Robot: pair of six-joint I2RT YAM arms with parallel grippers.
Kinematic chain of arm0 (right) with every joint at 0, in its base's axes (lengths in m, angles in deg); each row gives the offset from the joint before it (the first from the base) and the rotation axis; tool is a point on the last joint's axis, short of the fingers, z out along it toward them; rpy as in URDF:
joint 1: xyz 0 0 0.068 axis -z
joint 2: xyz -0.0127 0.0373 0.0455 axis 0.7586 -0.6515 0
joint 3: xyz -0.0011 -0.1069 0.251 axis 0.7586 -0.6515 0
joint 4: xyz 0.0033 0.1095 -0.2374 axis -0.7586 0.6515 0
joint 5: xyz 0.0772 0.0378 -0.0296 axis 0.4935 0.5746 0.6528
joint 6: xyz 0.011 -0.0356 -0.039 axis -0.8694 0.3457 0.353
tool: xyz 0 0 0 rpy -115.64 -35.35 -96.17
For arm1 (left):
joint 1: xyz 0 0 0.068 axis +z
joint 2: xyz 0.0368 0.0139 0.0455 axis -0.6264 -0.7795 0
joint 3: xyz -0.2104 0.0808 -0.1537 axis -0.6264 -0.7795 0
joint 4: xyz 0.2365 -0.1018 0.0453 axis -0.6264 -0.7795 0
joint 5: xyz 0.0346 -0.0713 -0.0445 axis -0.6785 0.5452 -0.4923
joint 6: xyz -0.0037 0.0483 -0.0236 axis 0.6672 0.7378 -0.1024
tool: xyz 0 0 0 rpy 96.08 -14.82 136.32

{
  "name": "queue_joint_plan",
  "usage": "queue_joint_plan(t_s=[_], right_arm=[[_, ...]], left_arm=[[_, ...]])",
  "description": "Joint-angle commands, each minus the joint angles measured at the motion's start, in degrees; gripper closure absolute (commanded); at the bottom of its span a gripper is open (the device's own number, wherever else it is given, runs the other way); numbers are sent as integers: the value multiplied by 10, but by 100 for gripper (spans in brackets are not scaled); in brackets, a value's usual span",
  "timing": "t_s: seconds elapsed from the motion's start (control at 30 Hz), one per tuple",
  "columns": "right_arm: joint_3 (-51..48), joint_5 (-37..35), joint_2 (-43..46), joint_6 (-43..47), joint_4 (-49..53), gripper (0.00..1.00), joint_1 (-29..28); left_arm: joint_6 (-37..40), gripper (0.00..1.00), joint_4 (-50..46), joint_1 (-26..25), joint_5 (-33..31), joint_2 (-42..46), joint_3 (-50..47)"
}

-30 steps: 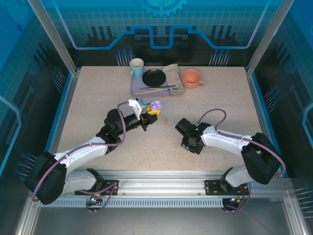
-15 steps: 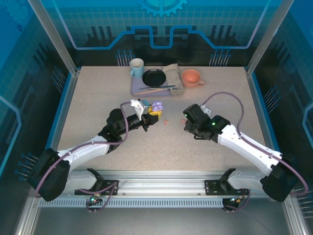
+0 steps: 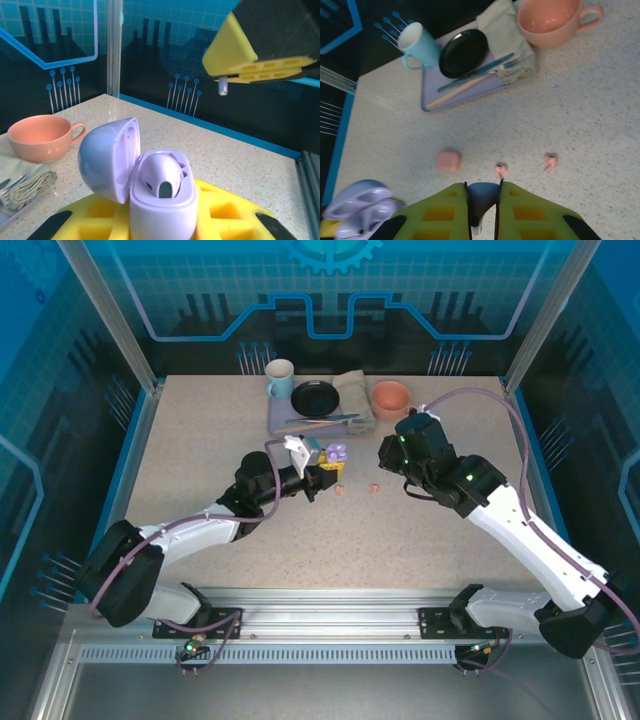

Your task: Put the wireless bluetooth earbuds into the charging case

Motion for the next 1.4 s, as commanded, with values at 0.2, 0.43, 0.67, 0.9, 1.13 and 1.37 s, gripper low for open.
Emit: queue_joint_plan(t_s=[0.2, 0.43, 0.67, 0.9, 1.13, 1.37], right_arm=[[30, 57, -29, -4, -50, 85, 5], [31, 73, -44, -15, -69, 86, -7], [39, 76, -59, -17, -75, 86, -21], [33, 76, -63, -20, -75, 87, -30], [26, 76, -70, -16, -71, 88, -36], [20, 74, -75, -6, -67, 89, -42]], left_arm=[[5, 100, 33, -14, 23, -41, 53], [6, 100, 35, -16, 24, -54, 65], [5, 100, 39, -18, 23, -61, 72], [7, 100, 42, -19, 22, -63, 77], [7, 100, 43, -19, 19, -61, 77], [9, 100, 43, -19, 16, -58, 78]])
